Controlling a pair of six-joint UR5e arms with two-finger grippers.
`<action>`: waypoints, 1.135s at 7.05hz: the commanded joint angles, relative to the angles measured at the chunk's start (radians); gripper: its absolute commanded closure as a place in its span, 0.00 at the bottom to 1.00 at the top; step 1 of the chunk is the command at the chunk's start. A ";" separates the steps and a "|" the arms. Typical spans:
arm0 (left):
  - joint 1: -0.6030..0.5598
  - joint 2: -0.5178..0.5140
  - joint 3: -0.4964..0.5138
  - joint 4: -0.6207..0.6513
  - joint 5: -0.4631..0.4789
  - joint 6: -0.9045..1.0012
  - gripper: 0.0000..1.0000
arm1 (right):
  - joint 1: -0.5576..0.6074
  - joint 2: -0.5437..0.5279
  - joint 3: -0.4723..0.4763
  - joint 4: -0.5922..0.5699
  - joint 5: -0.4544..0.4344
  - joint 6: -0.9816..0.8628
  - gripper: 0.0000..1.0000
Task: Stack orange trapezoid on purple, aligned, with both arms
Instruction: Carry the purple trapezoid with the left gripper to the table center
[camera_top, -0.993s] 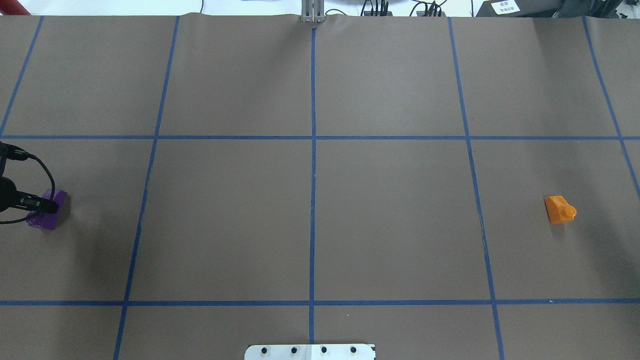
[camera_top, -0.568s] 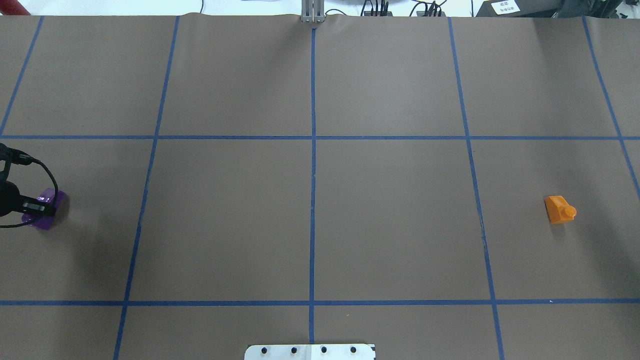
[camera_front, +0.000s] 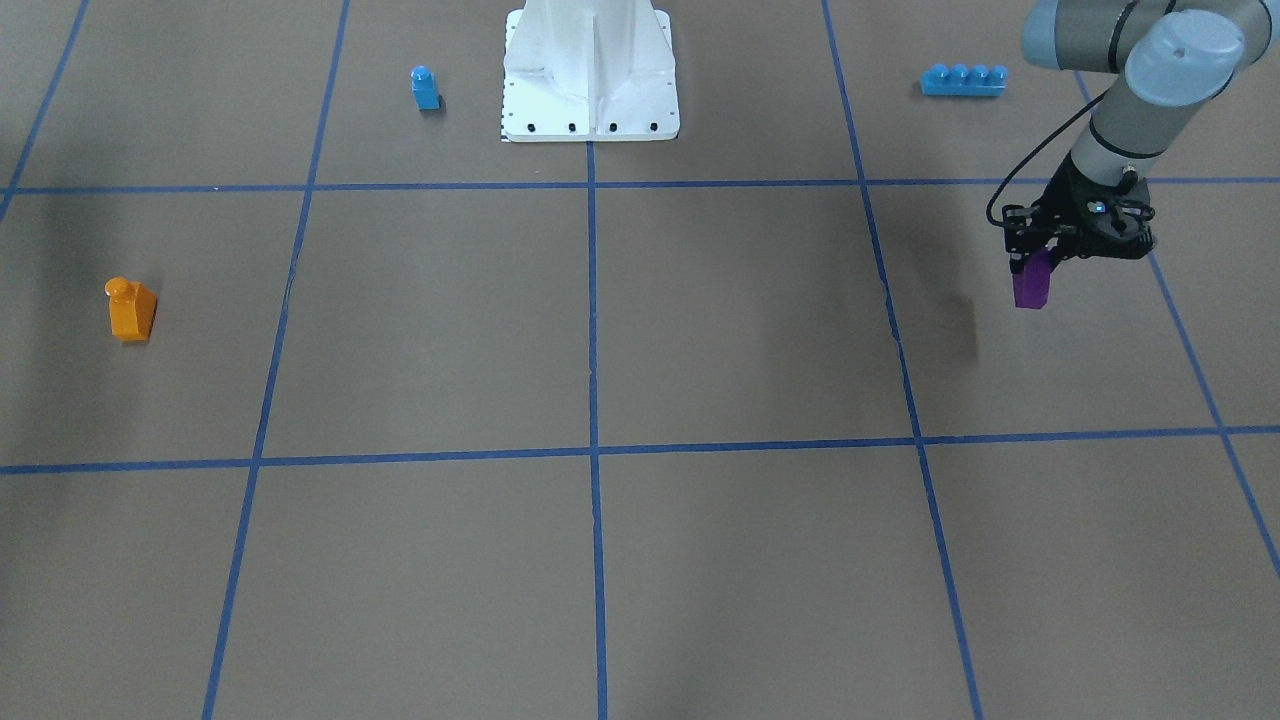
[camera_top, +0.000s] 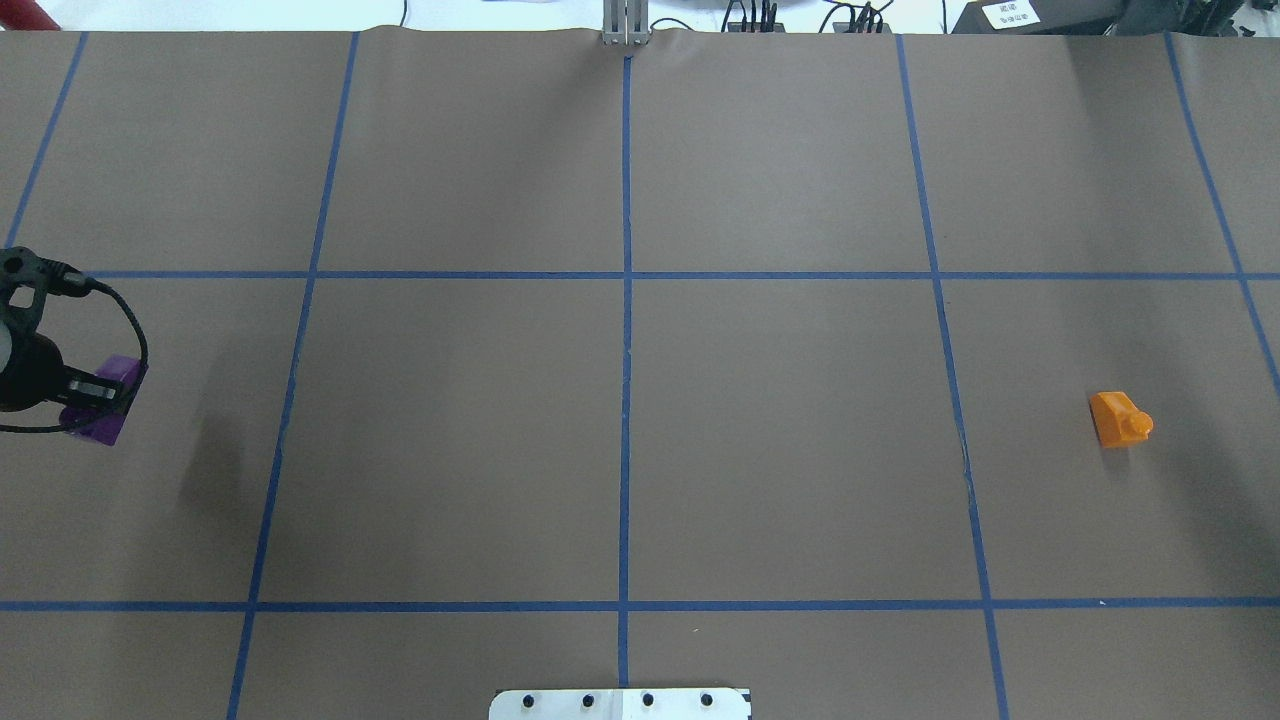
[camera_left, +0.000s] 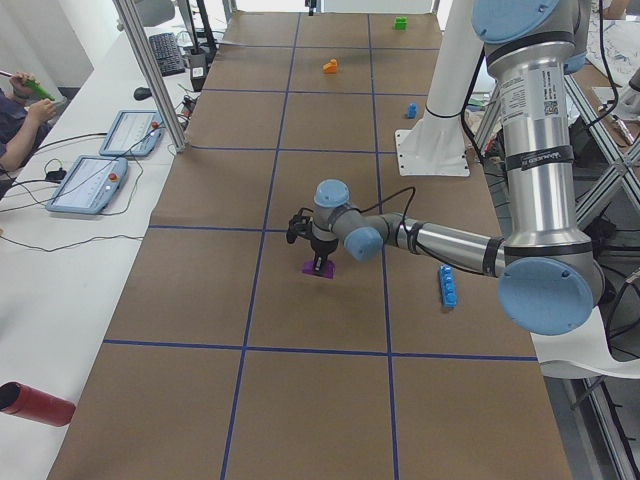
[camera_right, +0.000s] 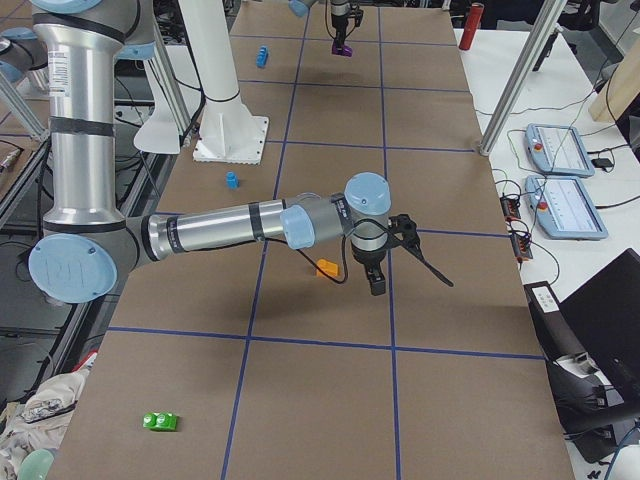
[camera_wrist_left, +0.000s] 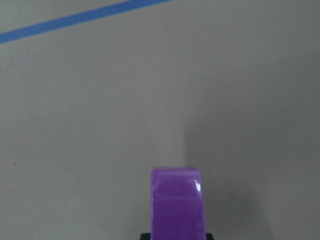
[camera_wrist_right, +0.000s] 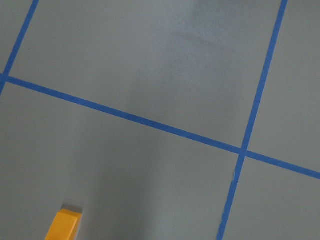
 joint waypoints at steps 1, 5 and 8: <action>0.044 -0.238 -0.038 0.247 -0.001 -0.099 1.00 | -0.003 0.001 0.000 0.000 0.000 0.000 0.00; 0.278 -0.770 0.316 0.286 0.011 -0.473 1.00 | -0.007 0.004 0.000 0.000 0.000 0.000 0.00; 0.351 -0.975 0.549 0.276 0.117 -0.564 1.00 | -0.007 0.004 0.000 0.000 0.000 0.002 0.00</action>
